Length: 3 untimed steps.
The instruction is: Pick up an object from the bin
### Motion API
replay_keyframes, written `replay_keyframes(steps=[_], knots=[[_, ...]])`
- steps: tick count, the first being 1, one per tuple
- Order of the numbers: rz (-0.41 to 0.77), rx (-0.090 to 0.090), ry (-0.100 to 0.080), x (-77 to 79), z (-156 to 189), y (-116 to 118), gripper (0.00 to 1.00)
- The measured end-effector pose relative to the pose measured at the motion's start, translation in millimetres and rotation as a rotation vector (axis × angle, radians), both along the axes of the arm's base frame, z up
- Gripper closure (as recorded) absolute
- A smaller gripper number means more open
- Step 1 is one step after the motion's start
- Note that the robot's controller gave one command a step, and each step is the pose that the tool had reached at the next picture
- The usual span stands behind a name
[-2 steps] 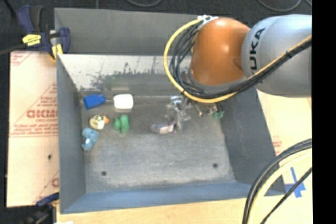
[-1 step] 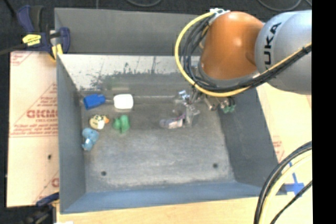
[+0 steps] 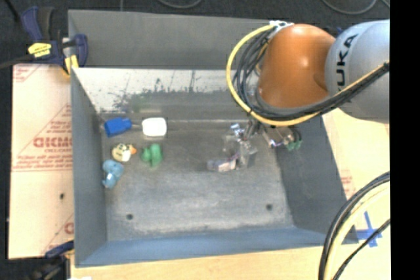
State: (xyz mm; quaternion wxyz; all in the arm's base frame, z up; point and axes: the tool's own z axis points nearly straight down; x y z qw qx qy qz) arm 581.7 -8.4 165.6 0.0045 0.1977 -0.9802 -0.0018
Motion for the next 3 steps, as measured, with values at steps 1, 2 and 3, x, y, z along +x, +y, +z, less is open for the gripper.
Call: replay_keyframes(steps=[1,2,3], knots=[[0.043,-0.002,-0.041,4.3,7,14,1.0],[0.115,0.003,0.0,-15.9,7,20,1.0],[0.018,0.002,-0.026,-19.2,70,9,1.0]])
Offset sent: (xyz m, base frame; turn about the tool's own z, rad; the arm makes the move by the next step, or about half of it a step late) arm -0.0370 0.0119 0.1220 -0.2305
